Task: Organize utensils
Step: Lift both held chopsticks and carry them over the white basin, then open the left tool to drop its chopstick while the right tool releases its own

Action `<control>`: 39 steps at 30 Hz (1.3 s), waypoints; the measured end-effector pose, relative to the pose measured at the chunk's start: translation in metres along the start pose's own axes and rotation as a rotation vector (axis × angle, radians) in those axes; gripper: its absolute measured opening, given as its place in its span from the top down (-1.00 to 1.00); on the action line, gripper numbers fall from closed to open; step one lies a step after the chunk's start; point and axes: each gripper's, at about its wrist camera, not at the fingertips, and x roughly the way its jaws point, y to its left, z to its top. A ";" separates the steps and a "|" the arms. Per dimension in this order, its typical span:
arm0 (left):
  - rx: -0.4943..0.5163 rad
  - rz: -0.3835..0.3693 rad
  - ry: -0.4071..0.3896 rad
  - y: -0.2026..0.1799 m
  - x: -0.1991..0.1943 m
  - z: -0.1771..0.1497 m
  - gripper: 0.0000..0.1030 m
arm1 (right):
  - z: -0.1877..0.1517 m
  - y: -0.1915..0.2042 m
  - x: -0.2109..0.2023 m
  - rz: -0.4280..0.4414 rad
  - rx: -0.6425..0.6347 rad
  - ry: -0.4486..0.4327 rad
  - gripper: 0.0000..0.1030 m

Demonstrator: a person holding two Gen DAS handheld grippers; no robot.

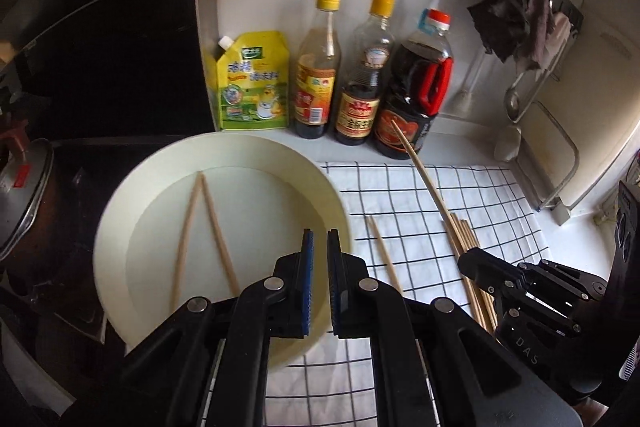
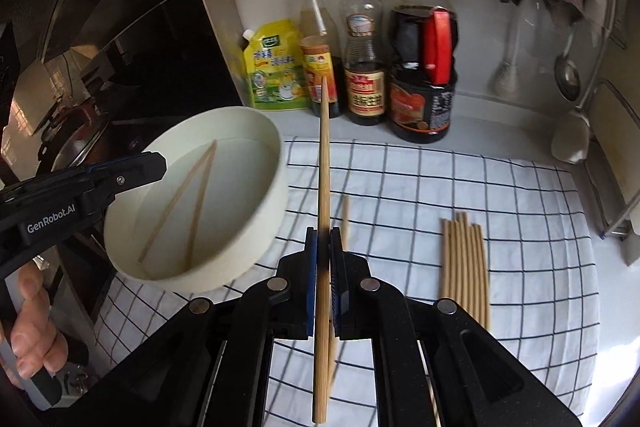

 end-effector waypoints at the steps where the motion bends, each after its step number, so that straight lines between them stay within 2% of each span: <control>1: -0.008 0.014 -0.004 0.010 0.000 0.002 0.85 | 0.004 0.007 0.004 0.008 -0.009 0.001 0.88; 7: -0.061 0.075 0.010 0.063 0.013 0.006 0.85 | 0.018 0.042 0.031 0.044 -0.039 0.027 0.88; 15: -0.101 0.121 0.075 0.110 0.045 -0.004 0.85 | 0.028 0.082 0.074 0.105 -0.052 0.099 0.88; 22: -0.103 0.141 0.115 0.133 0.064 -0.010 0.85 | 0.039 0.111 0.118 0.137 -0.055 0.157 0.88; 30: -0.124 0.136 0.150 0.149 0.077 -0.015 0.85 | 0.038 0.116 0.140 0.125 -0.039 0.203 0.88; 32: -0.133 0.134 0.149 0.151 0.077 -0.015 0.76 | 0.037 0.114 0.140 0.114 -0.031 0.208 0.88; 34: -0.138 0.139 0.138 0.152 0.075 -0.015 0.37 | 0.037 0.110 0.136 0.105 -0.022 0.193 0.83; 35: -0.138 0.146 0.132 0.153 0.073 -0.015 0.24 | 0.038 0.107 0.132 0.100 -0.019 0.184 0.77; 36: -0.139 0.151 0.123 0.153 0.071 -0.015 -0.03 | 0.038 0.105 0.128 0.096 -0.017 0.173 0.74; 37: -0.140 0.154 0.113 0.154 0.069 -0.014 -0.15 | 0.038 0.103 0.124 0.093 -0.014 0.165 0.72; 39: -0.141 0.156 0.103 0.154 0.065 -0.013 -0.16 | 0.037 0.099 0.116 0.086 -0.010 0.154 0.72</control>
